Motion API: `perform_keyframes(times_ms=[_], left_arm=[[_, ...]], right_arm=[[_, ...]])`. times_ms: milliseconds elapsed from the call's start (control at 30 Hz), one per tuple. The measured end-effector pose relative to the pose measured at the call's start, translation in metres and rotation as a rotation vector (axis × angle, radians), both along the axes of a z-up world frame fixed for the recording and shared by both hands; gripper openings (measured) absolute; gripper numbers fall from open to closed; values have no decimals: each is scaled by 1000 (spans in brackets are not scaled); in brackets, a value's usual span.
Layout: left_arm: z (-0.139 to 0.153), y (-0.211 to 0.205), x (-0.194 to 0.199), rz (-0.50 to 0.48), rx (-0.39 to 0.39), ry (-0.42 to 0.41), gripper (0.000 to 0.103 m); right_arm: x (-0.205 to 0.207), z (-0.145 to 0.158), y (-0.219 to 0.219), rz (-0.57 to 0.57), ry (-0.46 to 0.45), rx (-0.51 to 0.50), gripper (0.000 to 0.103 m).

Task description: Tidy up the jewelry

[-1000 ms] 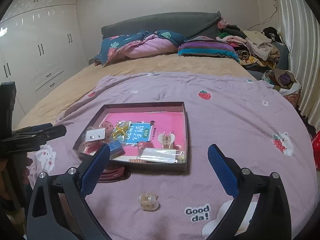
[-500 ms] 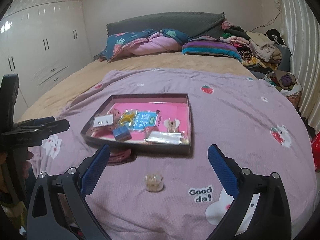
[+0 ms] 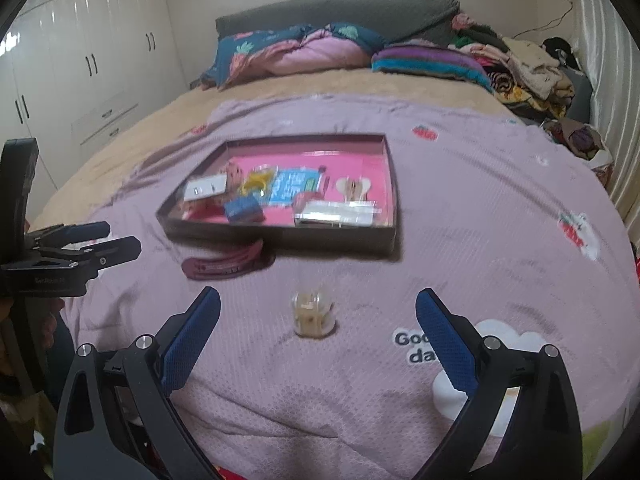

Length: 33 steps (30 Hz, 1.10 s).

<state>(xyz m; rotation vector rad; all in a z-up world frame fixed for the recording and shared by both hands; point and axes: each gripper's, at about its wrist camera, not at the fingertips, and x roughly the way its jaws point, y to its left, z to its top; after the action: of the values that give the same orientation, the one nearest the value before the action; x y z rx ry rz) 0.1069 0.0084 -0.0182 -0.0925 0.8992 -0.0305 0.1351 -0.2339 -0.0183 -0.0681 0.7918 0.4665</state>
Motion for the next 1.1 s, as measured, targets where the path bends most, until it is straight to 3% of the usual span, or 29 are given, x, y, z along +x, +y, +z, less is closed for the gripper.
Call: perform_keyframes(times_ms=[267, 467, 567, 733, 833, 1033, 1100], left_arm=[[-30, -11, 11, -65, 46, 77, 93], [-39, -21, 29, -118, 91, 99, 93], [-43, -27, 39, -144, 105, 101, 93], [-54, -41, 55, -193, 137, 111, 93], [-60, -49, 61, -220, 141, 114, 92], [-73, -67, 76, -257, 162, 141, 73], [-77, -73, 81, -263, 160, 155, 72]], right_arm=[[14, -38, 17, 34, 80, -49, 96], [31, -60, 30, 59, 121, -87, 84], [43, -71, 32, 63, 161, -79, 72], [51, -79, 31, 68, 194, -71, 37], [51, -74, 21, 61, 203, -27, 37], [51, -64, -3, 1, 198, 15, 37], [52, -58, -13, -22, 191, 29, 37]])
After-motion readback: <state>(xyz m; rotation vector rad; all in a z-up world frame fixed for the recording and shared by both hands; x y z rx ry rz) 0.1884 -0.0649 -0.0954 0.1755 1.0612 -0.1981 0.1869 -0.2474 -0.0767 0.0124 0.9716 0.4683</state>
